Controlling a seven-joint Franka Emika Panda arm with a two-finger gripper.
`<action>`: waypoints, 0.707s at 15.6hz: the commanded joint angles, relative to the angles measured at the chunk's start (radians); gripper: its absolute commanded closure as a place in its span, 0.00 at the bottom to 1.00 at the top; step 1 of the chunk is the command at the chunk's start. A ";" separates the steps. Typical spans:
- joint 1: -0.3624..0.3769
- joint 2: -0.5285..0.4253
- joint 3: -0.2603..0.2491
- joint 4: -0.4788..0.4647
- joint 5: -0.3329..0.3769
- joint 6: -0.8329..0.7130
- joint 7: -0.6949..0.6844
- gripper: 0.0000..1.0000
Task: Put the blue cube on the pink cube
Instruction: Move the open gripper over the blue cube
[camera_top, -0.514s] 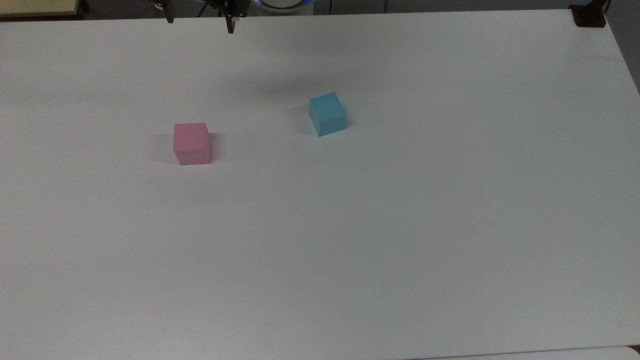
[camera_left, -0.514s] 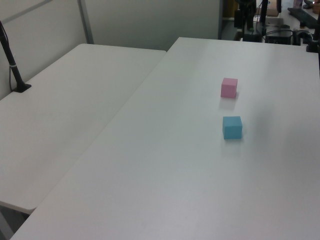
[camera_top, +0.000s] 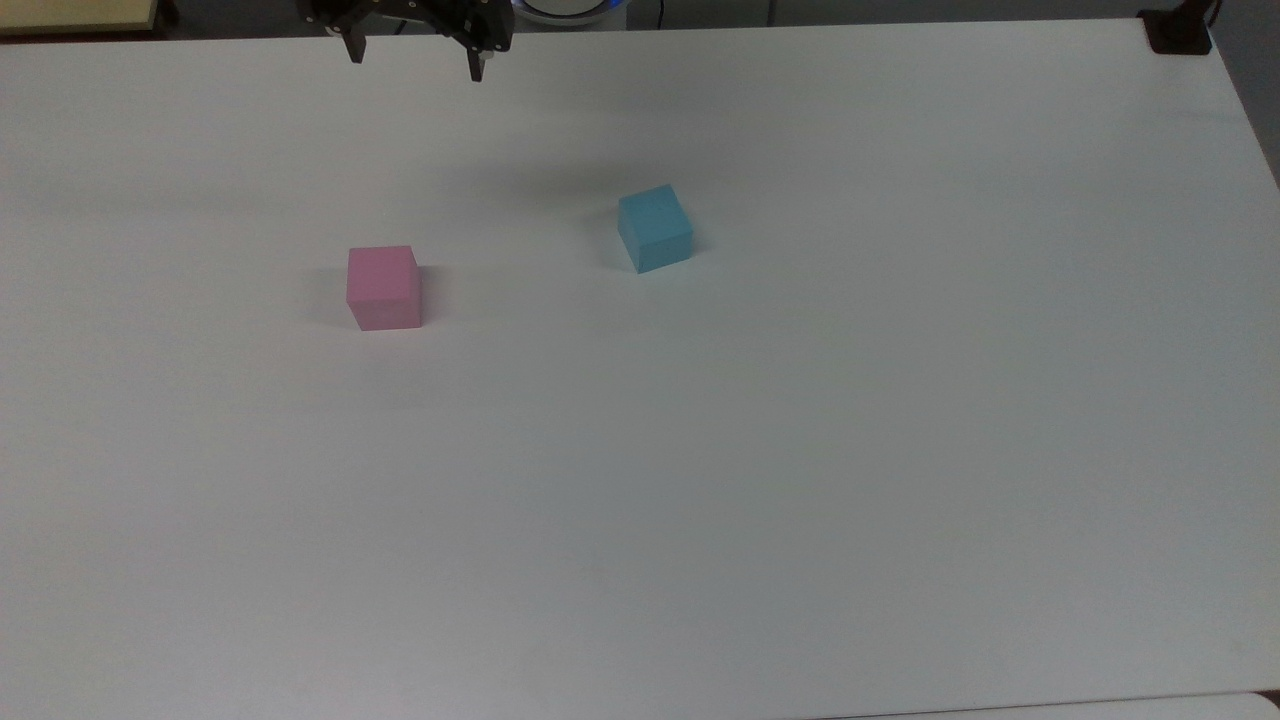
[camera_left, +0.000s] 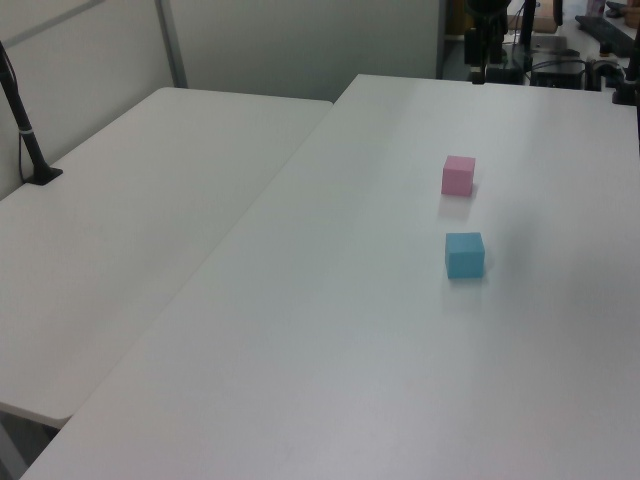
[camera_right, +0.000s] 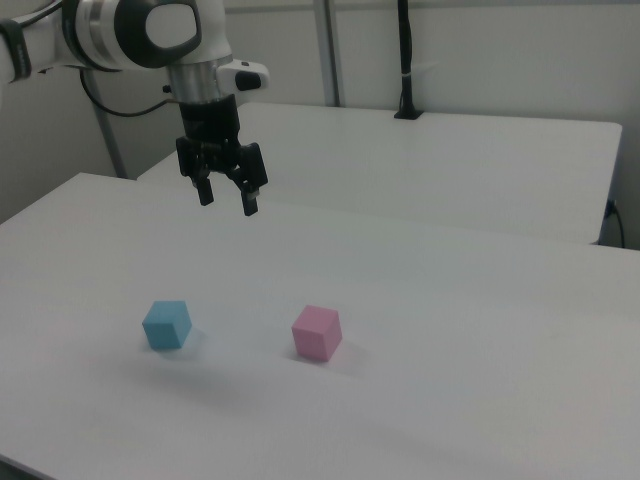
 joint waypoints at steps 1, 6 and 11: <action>0.002 -0.007 0.004 -0.006 0.027 0.013 -0.018 0.00; 0.129 0.038 0.001 -0.036 0.038 0.016 -0.021 0.00; 0.269 0.056 0.000 -0.160 0.035 0.087 -0.050 0.00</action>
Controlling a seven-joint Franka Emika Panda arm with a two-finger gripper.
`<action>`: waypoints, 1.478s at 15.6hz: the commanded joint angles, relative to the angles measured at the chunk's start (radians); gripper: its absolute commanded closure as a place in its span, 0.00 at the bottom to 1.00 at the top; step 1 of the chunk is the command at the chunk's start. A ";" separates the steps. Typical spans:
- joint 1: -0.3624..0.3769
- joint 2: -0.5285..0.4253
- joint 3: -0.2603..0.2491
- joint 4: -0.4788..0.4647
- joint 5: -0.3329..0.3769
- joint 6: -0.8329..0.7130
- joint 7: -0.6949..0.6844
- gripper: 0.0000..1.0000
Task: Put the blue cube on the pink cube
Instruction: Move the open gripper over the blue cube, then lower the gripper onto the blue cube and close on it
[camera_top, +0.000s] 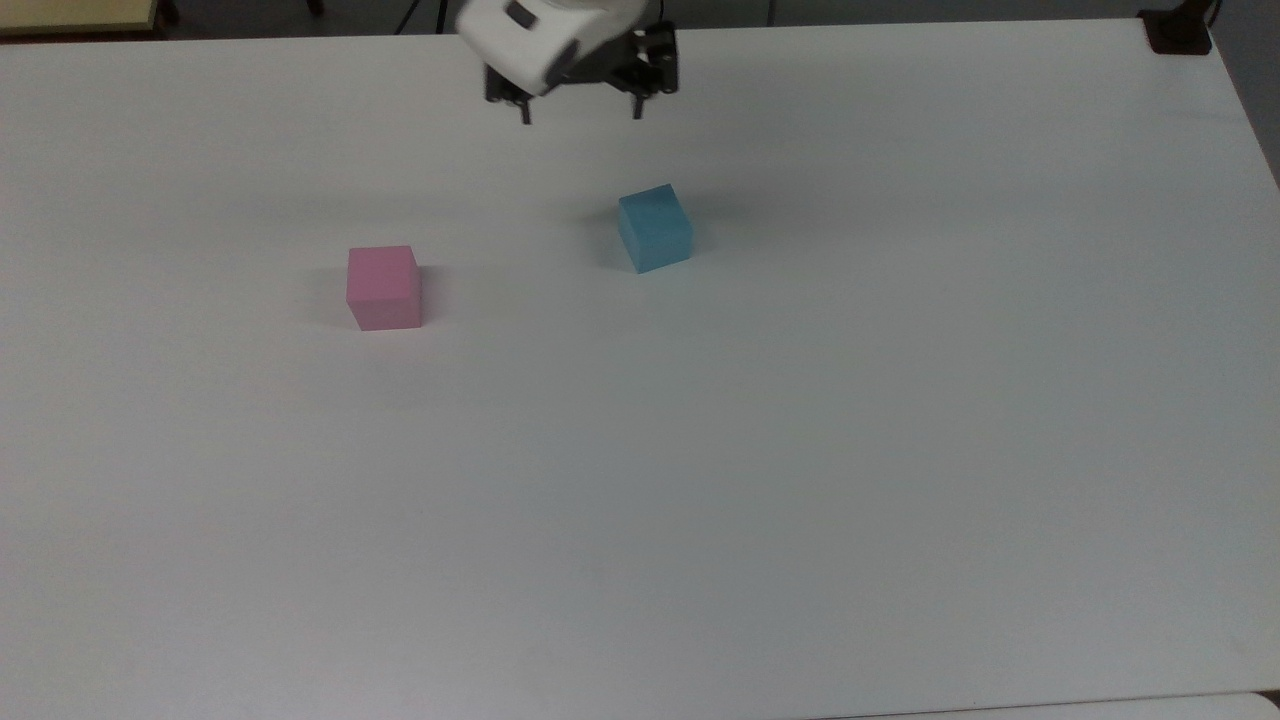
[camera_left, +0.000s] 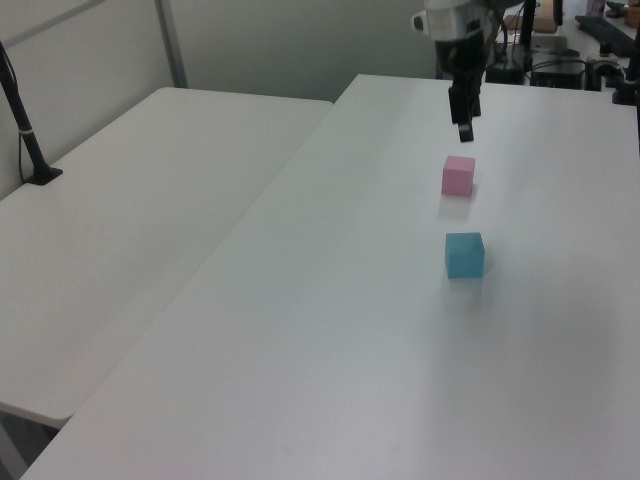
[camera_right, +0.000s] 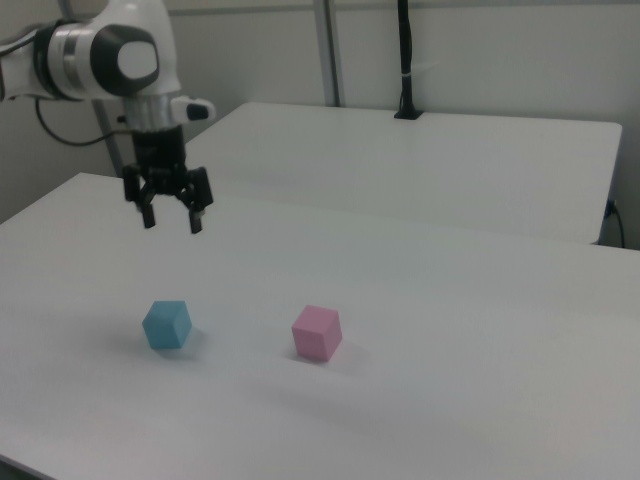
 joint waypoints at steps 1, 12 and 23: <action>0.085 -0.007 -0.014 -0.143 0.001 0.113 -0.035 0.00; 0.177 0.177 -0.012 -0.229 -0.065 0.297 -0.056 0.00; 0.131 0.122 -0.012 -0.201 -0.056 0.168 -0.059 0.94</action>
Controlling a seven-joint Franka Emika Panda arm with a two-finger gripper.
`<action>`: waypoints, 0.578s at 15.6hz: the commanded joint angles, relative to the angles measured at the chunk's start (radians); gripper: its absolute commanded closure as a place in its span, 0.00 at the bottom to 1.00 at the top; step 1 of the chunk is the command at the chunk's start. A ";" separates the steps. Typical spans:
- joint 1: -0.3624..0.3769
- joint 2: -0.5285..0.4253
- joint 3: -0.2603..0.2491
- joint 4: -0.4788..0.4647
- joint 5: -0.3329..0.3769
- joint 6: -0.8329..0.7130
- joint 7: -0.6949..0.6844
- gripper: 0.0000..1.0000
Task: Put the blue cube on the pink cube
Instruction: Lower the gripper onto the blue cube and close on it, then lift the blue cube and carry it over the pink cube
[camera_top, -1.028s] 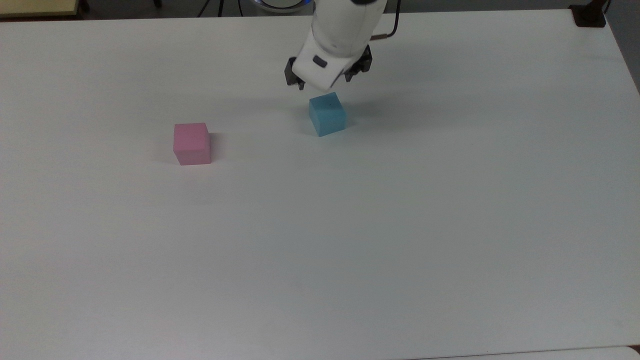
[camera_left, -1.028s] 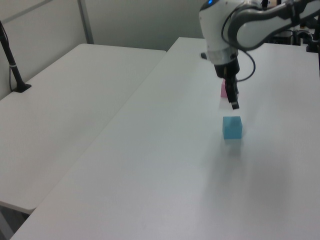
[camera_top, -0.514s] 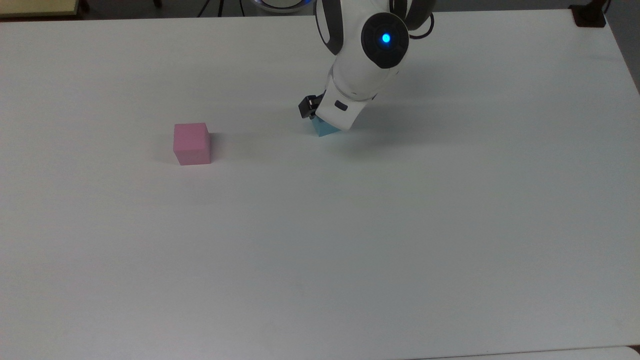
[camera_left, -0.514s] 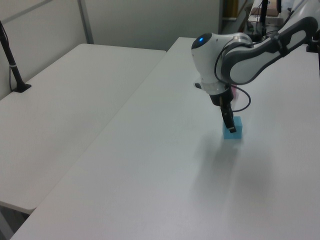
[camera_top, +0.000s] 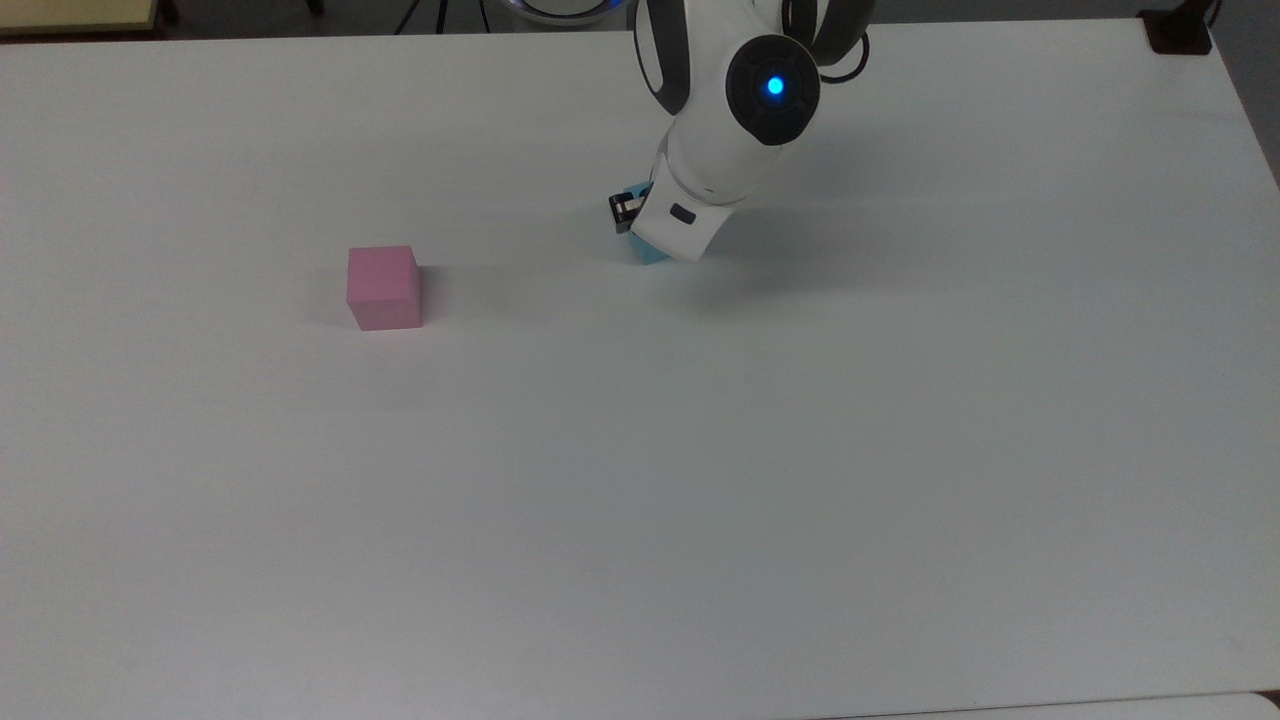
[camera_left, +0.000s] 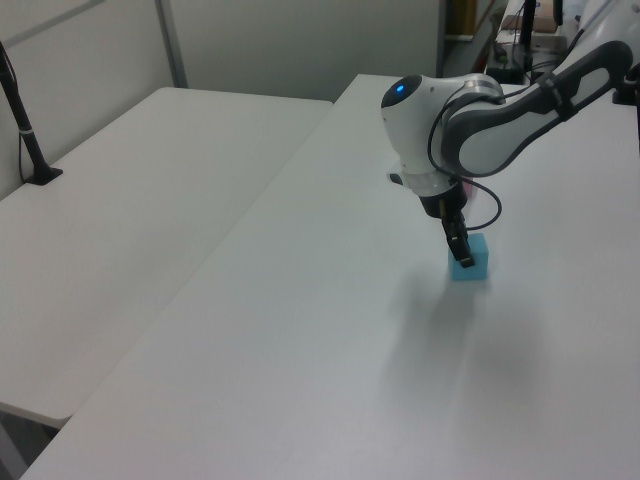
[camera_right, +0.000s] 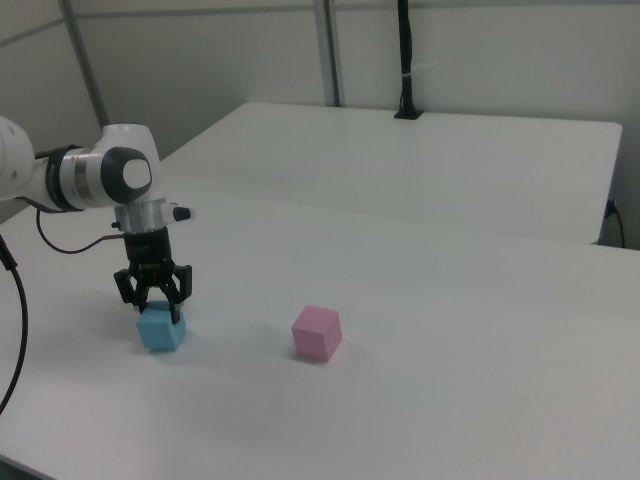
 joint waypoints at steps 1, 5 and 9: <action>-0.051 -0.095 -0.008 0.027 -0.001 -0.123 -0.026 0.94; -0.147 -0.127 -0.034 0.164 0.031 -0.278 -0.129 0.94; -0.163 -0.120 -0.182 0.242 0.023 -0.280 -0.229 0.93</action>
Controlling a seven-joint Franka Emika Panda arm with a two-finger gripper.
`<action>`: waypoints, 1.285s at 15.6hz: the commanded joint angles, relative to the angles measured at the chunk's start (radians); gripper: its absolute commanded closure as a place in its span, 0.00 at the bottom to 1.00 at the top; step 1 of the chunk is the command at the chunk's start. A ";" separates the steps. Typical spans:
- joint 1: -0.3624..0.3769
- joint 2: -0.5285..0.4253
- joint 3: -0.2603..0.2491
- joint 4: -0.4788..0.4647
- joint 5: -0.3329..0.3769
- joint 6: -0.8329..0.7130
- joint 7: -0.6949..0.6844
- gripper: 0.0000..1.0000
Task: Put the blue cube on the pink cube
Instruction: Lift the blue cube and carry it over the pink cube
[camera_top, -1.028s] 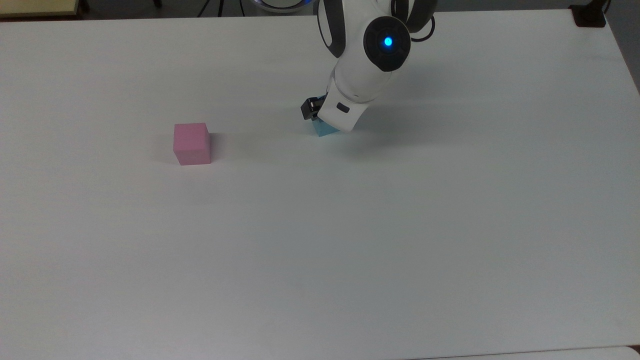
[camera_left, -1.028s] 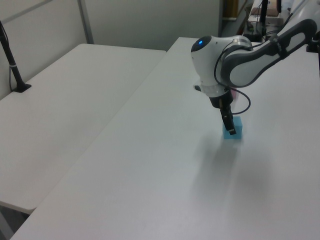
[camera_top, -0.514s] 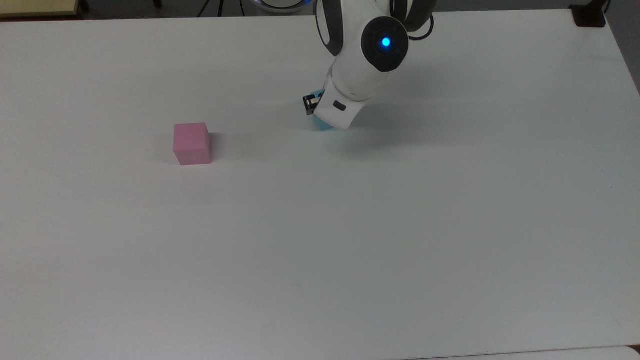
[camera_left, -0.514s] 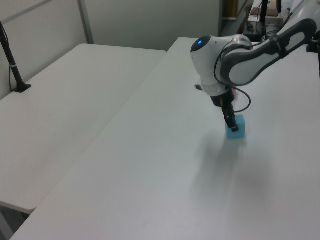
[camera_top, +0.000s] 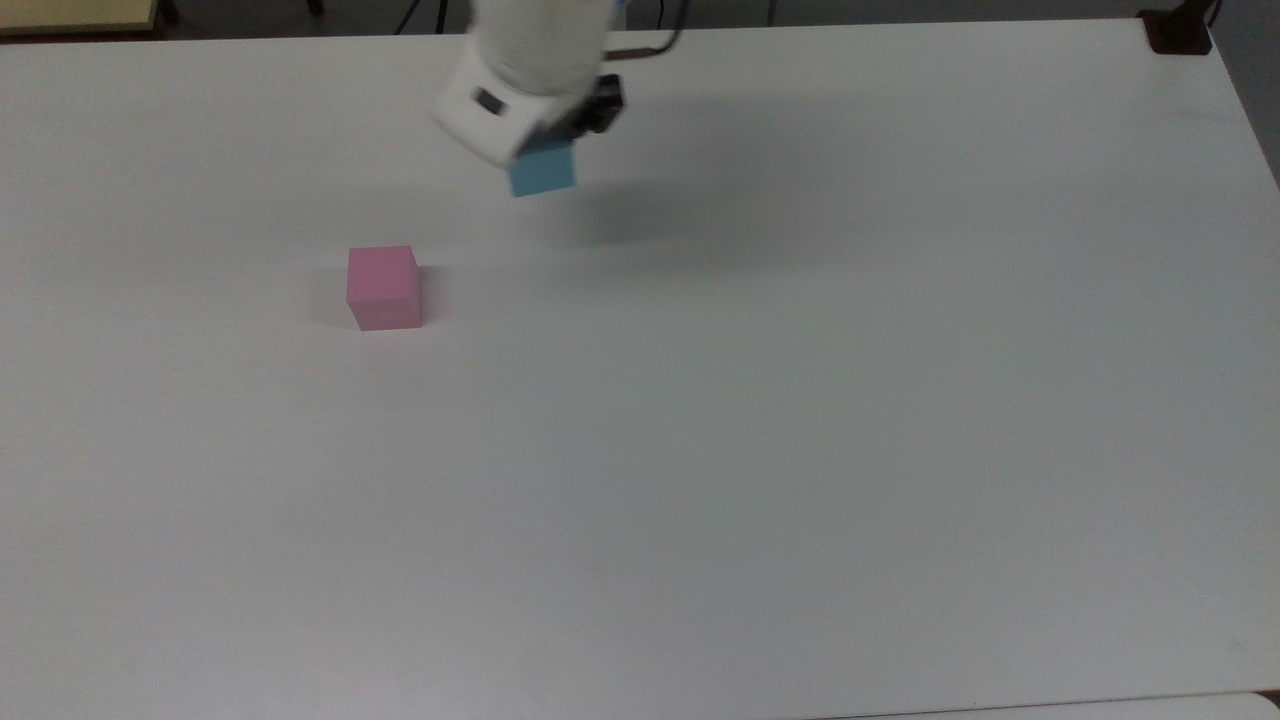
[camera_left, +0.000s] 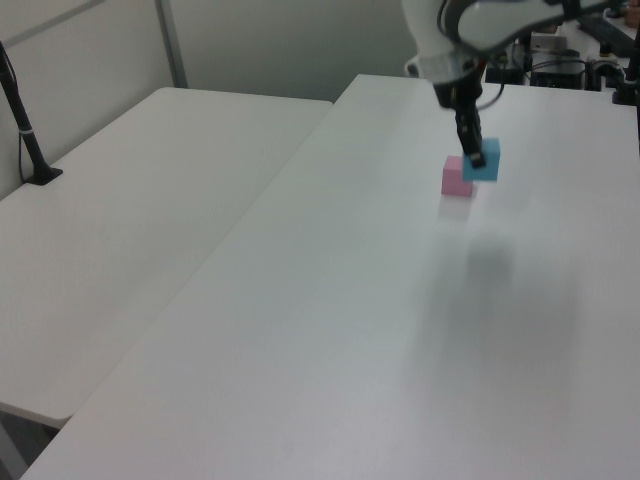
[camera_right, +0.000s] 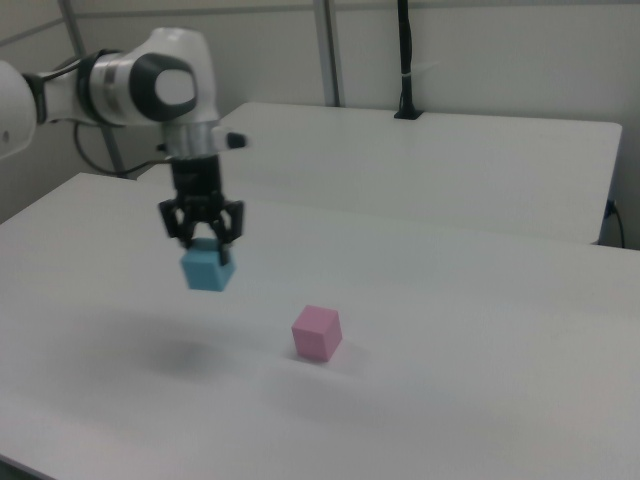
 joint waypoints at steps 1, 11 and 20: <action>0.002 0.026 -0.130 0.049 0.013 0.004 -0.115 0.92; -0.052 0.214 -0.233 0.052 0.019 0.282 -0.120 0.90; -0.053 0.196 -0.276 0.058 0.150 0.235 -0.204 0.91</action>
